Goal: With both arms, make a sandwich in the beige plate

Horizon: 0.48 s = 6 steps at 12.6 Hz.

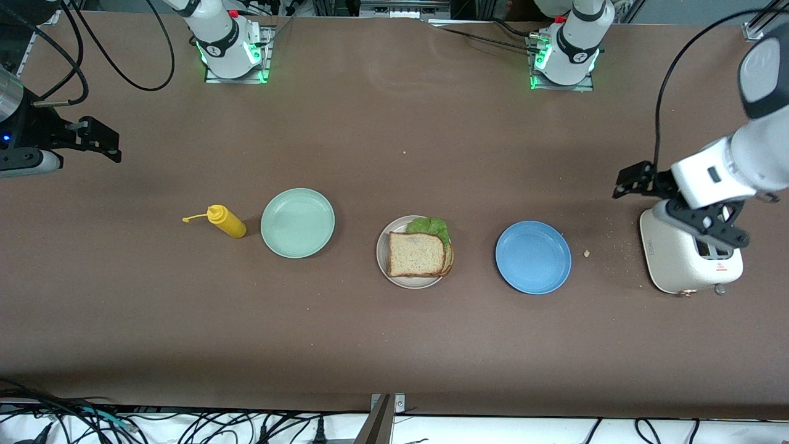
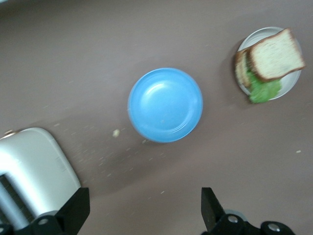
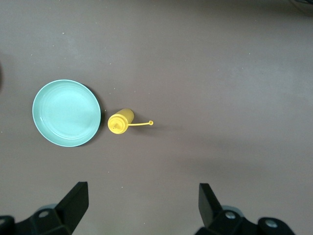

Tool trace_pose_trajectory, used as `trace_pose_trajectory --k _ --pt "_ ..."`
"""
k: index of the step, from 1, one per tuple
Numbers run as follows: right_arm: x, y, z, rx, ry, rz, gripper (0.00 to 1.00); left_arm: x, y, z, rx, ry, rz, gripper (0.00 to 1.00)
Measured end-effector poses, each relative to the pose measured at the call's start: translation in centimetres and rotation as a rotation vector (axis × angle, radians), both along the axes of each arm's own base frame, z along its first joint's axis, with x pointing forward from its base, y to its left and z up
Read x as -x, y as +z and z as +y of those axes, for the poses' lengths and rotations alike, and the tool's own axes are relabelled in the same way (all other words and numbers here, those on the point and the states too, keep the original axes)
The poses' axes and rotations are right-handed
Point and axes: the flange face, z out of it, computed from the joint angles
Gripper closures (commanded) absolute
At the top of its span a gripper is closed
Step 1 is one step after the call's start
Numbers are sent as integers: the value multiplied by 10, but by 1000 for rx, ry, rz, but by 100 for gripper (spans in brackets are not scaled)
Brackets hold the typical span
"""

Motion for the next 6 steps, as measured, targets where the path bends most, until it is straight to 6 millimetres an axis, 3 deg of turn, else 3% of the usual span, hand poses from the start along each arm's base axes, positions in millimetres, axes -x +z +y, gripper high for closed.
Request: trace_pose_trajectory --k 3,6 --pt "-6 -3 -2 0 -4 -20 0 19 20 18 -46 25 -26 0" --pt "-7 -2 -4 0 -6 -27 0 16 15 25 -49 38 -17 0"
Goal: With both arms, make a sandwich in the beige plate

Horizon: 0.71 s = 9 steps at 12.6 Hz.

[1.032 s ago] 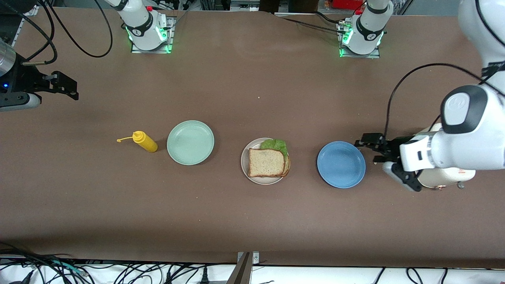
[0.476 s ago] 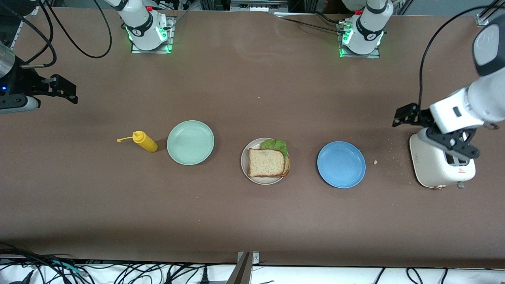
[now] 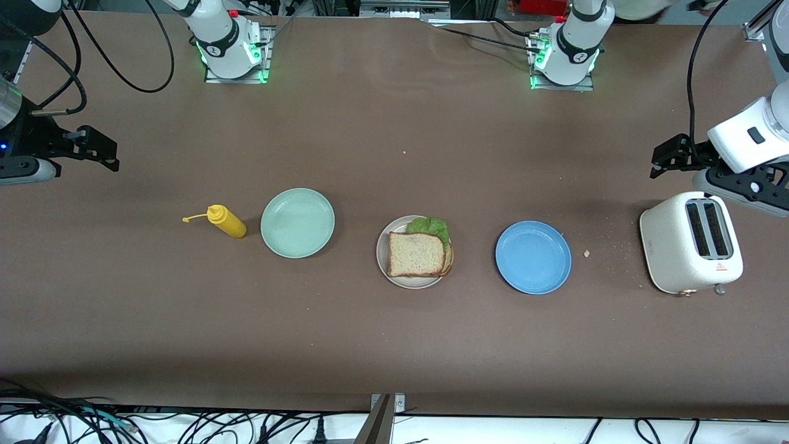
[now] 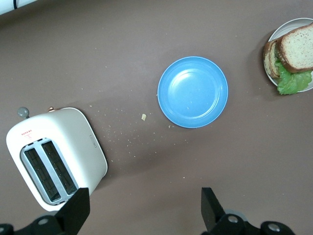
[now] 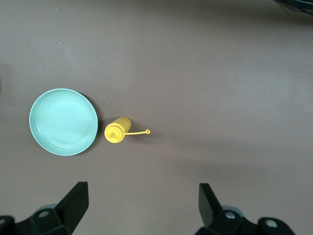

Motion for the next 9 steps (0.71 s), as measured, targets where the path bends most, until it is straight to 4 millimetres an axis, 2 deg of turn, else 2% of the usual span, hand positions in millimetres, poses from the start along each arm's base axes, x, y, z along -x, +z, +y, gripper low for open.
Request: trace_pose_trajectory --k 3,9 --pt "0 0 -1 0 -1 -1 0 -1 -3 -2 0 0 4 0" --pt "-3 -5 -5 1 -9 7 0 -2 -3 8 -1 18 5 0"
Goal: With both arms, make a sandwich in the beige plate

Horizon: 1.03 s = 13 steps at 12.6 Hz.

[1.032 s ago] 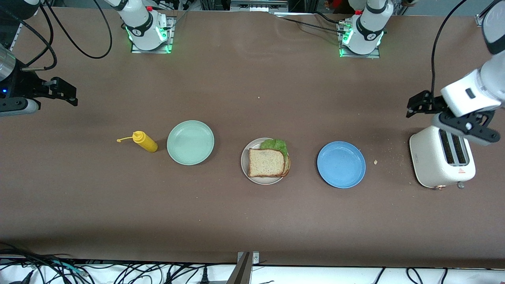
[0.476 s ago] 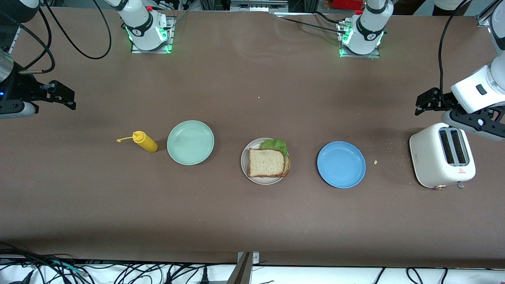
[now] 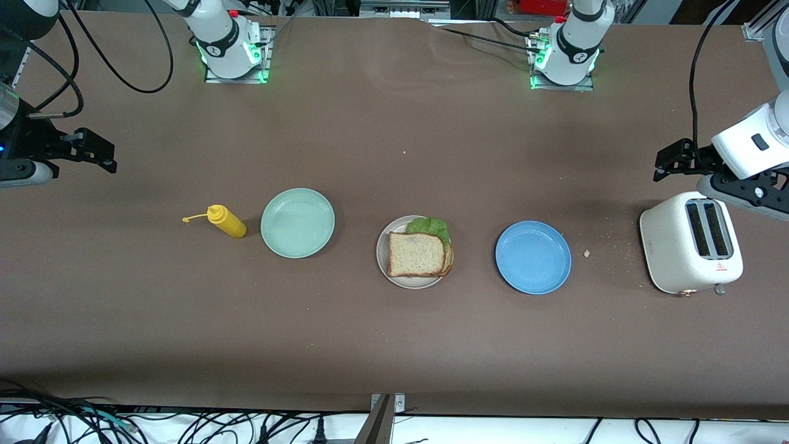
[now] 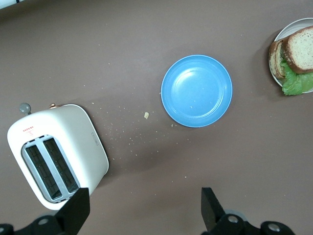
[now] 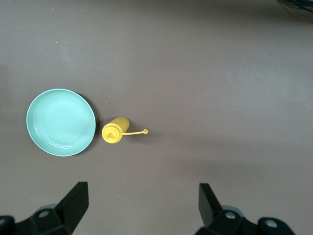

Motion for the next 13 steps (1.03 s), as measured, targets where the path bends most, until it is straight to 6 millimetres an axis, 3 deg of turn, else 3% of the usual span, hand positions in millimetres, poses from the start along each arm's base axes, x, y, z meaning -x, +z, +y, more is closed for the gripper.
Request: trace_pose_trajectory --k 13 --pt "-1 -1 1 0 1 2 0 0 2 -5 4 70 0 0"
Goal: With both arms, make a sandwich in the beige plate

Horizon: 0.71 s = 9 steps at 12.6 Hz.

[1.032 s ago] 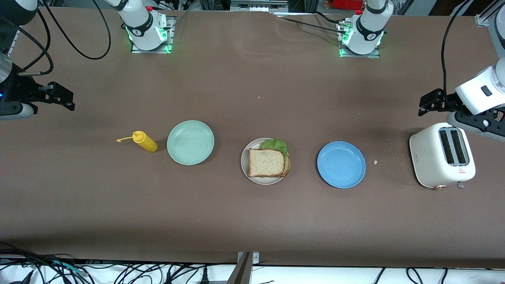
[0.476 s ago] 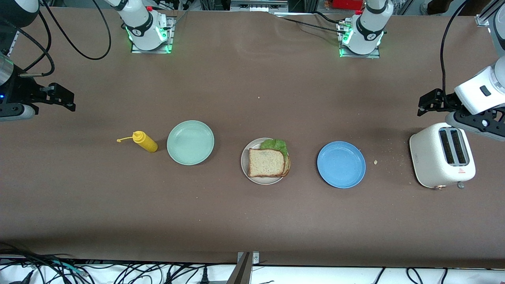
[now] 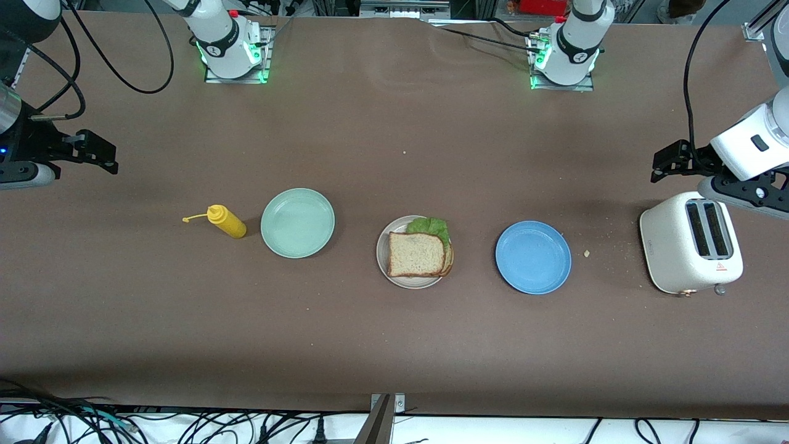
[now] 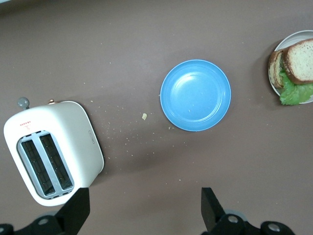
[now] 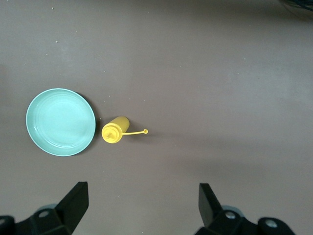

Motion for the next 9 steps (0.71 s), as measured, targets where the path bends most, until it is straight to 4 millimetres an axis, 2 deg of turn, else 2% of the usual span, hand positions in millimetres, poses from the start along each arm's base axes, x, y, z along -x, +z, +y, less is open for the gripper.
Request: trace_pose_trajectory --k 9 --pt "1 0 8 -10 11 6 0 16 20 -1 -10 107 11 0"
